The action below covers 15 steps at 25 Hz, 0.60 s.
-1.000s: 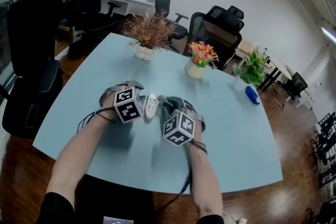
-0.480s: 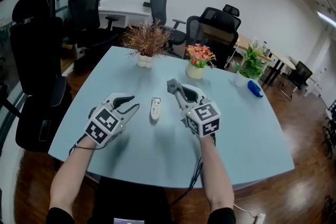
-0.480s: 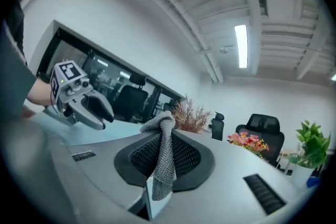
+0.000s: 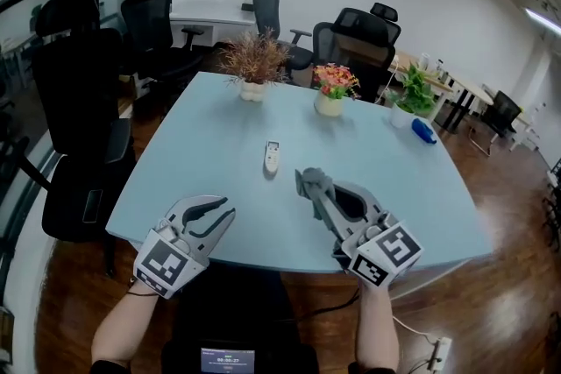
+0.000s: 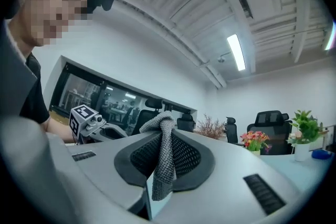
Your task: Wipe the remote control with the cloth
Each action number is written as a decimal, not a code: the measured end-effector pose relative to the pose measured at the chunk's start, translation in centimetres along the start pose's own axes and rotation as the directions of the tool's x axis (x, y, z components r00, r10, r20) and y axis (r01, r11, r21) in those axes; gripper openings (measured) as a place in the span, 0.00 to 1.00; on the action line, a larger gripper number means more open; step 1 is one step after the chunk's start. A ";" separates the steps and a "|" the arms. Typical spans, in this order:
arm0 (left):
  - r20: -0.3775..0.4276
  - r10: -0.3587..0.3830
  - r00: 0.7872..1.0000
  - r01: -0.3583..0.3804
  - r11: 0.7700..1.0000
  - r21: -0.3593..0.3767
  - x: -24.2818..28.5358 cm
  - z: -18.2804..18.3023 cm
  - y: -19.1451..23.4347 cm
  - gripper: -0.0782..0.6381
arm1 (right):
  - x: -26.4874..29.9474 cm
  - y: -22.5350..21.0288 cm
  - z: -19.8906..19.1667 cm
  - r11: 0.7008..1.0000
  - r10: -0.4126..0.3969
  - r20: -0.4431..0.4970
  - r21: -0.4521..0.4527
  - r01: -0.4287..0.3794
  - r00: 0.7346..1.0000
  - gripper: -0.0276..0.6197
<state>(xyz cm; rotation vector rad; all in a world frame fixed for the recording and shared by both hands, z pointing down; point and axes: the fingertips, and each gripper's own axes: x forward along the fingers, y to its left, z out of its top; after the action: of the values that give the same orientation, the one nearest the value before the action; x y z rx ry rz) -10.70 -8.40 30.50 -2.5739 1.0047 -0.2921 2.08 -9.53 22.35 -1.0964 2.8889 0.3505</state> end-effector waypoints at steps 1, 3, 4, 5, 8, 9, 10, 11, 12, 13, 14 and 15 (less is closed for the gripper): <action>0.008 -0.018 1.000 0.018 1.000 -0.001 -0.8 0.2 -1.9 0.20 | -1.3 1.5 0.0 1.000 -0.012 -0.001 0.003 0.012 1.000 0.09; 0.034 -0.037 0.999 0.036 0.999 0.020 -2.2 1.1 -5.5 0.20 | -4.3 4.2 -0.1 1.000 -0.027 -0.001 0.004 0.027 1.000 0.09; 0.048 -0.037 0.998 0.036 0.999 0.023 -2.9 2.0 -7.0 0.19 | -5.7 5.2 0.1 1.000 -0.029 -0.002 0.006 0.029 1.000 0.09; 0.063 -0.035 0.997 0.034 0.999 0.011 -3.8 3.1 -8.2 0.19 | -7.1 6.1 0.3 1.000 -0.030 -0.002 0.008 0.030 1.000 0.09; 0.091 -0.018 0.996 0.024 0.997 -0.067 -6.2 5.6 -11.6 0.19 | -10.8 7.9 1.3 1.000 -0.029 0.002 -0.003 0.029 1.000 0.09; 0.099 -0.008 0.995 0.017 0.996 -0.092 -6.9 6.3 -12.6 0.19 | -11.9 8.3 1.8 1.000 -0.029 0.006 -0.011 0.029 1.000 0.09; 0.110 0.001 0.994 0.012 0.994 -0.113 -7.4 6.9 -13.6 0.19 | -12.9 8.6 2.3 0.999 -0.028 0.012 -0.015 0.029 1.000 0.09; 0.121 0.003 0.993 0.012 0.992 -0.124 -7.7 7.3 -14.5 0.17 | -13.8 8.8 2.7 1.000 -0.028 0.019 -0.015 0.028 0.999 0.09; 0.127 -0.002 0.992 0.017 0.993 -0.119 -7.7 7.7 -15.5 0.15 | -14.6 9.1 3.0 1.000 -0.026 0.026 -0.012 0.027 0.999 0.09; 0.126 -0.013 0.992 0.026 0.994 -0.102 -7.7 7.9 -16.5 0.15 | -15.3 9.4 3.2 1.000 -0.024 0.027 -0.008 0.024 0.999 0.09; 0.119 -0.024 0.993 0.034 0.996 -0.081 -7.8 7.9 -17.5 0.15 | -16.0 9.9 3.1 1.000 -0.019 0.023 -0.002 0.020 1.000 0.09; 0.111 -0.030 0.993 0.038 0.997 -0.070 -8.0 7.8 -18.2 0.15 | -16.7 10.5 2.9 1.000 -0.014 0.015 0.008 0.014 1.000 0.09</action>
<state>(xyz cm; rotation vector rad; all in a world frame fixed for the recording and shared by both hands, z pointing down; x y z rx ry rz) -2.93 11.53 30.25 -2.6415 0.9490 -0.1238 7.59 9.59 23.42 -1.1074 2.8655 0.3444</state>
